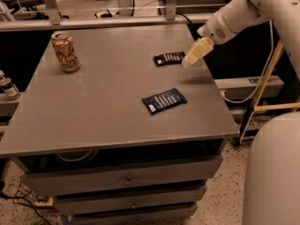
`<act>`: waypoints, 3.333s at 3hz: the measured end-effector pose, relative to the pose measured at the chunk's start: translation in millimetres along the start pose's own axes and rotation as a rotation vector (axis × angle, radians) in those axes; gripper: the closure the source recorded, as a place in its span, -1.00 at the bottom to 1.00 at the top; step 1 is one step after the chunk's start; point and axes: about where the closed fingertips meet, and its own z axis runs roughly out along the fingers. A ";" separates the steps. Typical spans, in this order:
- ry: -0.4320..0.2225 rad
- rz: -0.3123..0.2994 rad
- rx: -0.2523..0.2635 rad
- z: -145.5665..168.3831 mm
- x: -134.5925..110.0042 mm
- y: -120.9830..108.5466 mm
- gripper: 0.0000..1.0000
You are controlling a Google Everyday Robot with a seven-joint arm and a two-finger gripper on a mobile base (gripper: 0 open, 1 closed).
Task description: Move rxbar chocolate near rxbar blueberry
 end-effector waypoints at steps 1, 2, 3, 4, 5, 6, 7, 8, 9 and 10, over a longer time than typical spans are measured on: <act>-0.014 0.022 -0.014 32.5 -3.7 -3.2 -1.00; -0.040 0.073 -0.031 57.0 1.3 -8.1 -1.00; -0.052 0.111 -0.048 74.7 5.8 -10.9 -0.76; -0.058 0.130 -0.061 83.5 7.1 -12.3 -0.27; -0.059 0.130 -0.061 81.5 5.4 -12.7 0.17; -0.059 0.129 -0.061 78.5 2.7 -13.2 0.66; -0.059 0.129 -0.061 76.7 0.9 -13.4 1.00; -0.059 0.129 -0.061 75.7 -0.1 -13.5 1.00; -0.059 0.128 -0.061 75.3 -0.5 -13.5 1.00; -0.106 -0.002 -0.091 46.9 -49.3 8.6 1.00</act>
Offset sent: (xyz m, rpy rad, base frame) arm 0.0453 0.0292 -0.0645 0.1363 0.0813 -0.0725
